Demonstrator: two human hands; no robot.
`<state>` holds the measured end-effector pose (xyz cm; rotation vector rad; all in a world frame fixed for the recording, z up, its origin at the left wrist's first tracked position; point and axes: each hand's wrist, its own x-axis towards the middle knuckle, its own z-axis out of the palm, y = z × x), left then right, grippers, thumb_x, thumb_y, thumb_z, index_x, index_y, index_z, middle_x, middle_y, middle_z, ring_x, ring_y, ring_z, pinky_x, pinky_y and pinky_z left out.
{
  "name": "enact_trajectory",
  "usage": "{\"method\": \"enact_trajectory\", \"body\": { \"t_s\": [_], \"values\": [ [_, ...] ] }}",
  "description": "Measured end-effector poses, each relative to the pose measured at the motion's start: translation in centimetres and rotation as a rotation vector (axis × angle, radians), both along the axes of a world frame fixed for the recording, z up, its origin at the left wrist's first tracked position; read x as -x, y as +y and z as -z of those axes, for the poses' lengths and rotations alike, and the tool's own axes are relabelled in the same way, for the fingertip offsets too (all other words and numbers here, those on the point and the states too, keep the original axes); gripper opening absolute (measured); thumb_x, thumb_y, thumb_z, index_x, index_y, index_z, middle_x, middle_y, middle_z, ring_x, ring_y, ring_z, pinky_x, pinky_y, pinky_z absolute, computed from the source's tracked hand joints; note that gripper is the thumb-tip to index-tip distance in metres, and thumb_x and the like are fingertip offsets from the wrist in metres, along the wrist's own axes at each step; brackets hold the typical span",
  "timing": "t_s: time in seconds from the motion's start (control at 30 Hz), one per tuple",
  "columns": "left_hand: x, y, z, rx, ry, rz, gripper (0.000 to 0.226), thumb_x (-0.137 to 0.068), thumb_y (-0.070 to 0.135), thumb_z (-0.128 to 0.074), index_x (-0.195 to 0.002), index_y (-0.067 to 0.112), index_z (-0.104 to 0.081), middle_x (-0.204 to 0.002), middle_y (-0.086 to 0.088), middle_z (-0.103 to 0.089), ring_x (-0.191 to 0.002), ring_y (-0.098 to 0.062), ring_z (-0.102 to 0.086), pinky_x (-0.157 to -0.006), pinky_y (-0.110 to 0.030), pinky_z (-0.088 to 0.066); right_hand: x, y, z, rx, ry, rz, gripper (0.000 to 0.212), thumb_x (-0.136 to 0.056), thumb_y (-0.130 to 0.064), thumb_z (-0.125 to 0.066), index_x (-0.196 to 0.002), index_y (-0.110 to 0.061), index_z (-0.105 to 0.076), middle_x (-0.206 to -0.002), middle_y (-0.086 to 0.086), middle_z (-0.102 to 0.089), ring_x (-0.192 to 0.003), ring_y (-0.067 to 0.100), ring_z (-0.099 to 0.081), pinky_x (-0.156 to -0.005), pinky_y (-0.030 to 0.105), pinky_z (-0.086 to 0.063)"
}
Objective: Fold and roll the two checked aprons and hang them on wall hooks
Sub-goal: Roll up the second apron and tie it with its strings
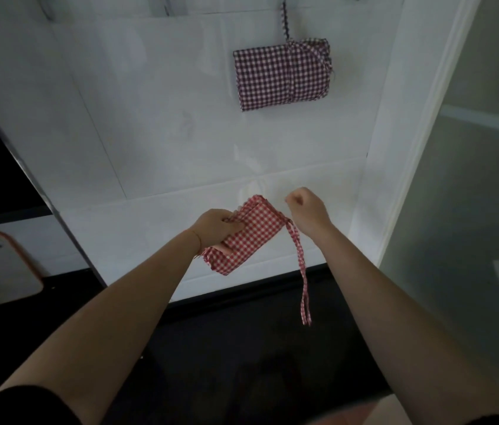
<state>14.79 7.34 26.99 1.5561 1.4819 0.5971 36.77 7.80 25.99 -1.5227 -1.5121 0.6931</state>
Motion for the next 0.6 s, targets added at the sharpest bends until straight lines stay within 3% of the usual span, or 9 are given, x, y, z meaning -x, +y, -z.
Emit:
{"method": "enact_trajectory", "body": {
  "t_s": [0.07, 0.17, 0.3, 0.4, 0.47, 0.53, 0.6],
  "values": [
    [0.3, 0.1, -0.1, 0.006, -0.035, -0.034, 0.025, -0.092, 0.026, -0.066, -0.114, 0.014, -0.062, -0.119, -0.011, -0.061, -0.084, -0.023, -0.068, -0.070, -0.037, -0.062, -0.4, 0.3, 0.3, 0.077, -0.022, -0.016, 0.021, -0.092, -0.009, -0.047, -0.098, -0.012, -0.066, -0.098, 0.004, -0.066, -0.095, 0.024, -0.064, -0.077, 0.032, -0.051],
    [0.3, 0.1, -0.2, 0.022, -0.109, -0.083, 0.033, -0.092, 0.024, -0.067, -0.120, 0.009, -0.061, -0.125, -0.011, -0.058, -0.097, -0.028, -0.064, -0.067, -0.037, -0.062, -0.4, 0.2, 1.1, 0.165, -0.162, -0.091, 0.022, -0.093, -0.013, -0.052, -0.110, -0.008, -0.065, -0.109, 0.008, -0.065, -0.102, 0.025, -0.061, -0.081, 0.034, -0.049],
    [0.0, 0.0, -0.2, 0.018, -0.147, -0.080, 0.038, -0.092, 0.025, -0.066, -0.126, 0.009, -0.059, -0.128, -0.012, -0.058, -0.108, -0.031, -0.062, -0.066, -0.036, -0.063, 0.3, -0.4, 1.5, 0.123, -0.034, -0.132, 0.024, -0.092, -0.019, -0.060, -0.113, -0.007, -0.061, -0.105, 0.006, -0.066, -0.095, 0.020, -0.061, -0.086, 0.036, -0.050],
    [0.0, 0.1, -0.4, 0.012, -0.128, -0.093, 0.035, -0.094, 0.026, -0.064, -0.124, 0.012, -0.057, -0.127, -0.010, -0.055, -0.110, -0.033, -0.059, -0.069, -0.042, -0.062, 0.3, -0.5, 1.5, 0.080, 0.085, -0.066, 0.016, -0.097, -0.018, -0.053, -0.097, -0.009, -0.065, -0.080, 0.007, -0.070, -0.072, 0.019, -0.065, -0.074, 0.038, -0.054],
    [0.2, 0.1, -0.5, 0.016, -0.119, -0.116, 0.031, -0.095, 0.029, -0.062, -0.122, 0.016, -0.055, -0.126, -0.008, -0.054, -0.110, -0.033, -0.057, -0.071, -0.048, -0.062, 0.3, -0.4, 1.5, 0.084, 0.110, -0.052, 0.022, -0.101, -0.018, -0.045, -0.099, -0.013, -0.066, -0.069, 0.002, -0.064, -0.059, 0.016, -0.060, -0.062, 0.035, -0.055],
    [0.5, 0.1, -0.3, 0.018, -0.141, -0.146, 0.030, -0.095, 0.031, -0.061, -0.121, 0.018, -0.053, -0.124, -0.006, -0.053, -0.108, -0.032, -0.055, -0.074, -0.051, -0.060, 0.3, -0.3, 1.5, 0.051, 0.022, -0.061, 0.029, -0.102, -0.018, -0.041, -0.105, -0.012, -0.070, -0.080, -0.008, -0.062, -0.066, 0.011, -0.057, -0.058, 0.023, -0.045],
    [0.8, 0.1, -0.1, -0.012, -0.105, -0.154, 0.029, -0.096, 0.032, -0.059, -0.121, 0.019, -0.054, -0.122, -0.006, -0.054, -0.107, -0.032, -0.056, -0.078, -0.050, -0.059, 0.0, -0.1, 1.4, 0.003, -0.057, -0.035, 0.031, -0.101, -0.019, -0.044, -0.105, -0.011, -0.073, -0.095, -0.010, -0.062, -0.081, 0.013, -0.059, -0.065, 0.022, -0.043]
  ]
}}
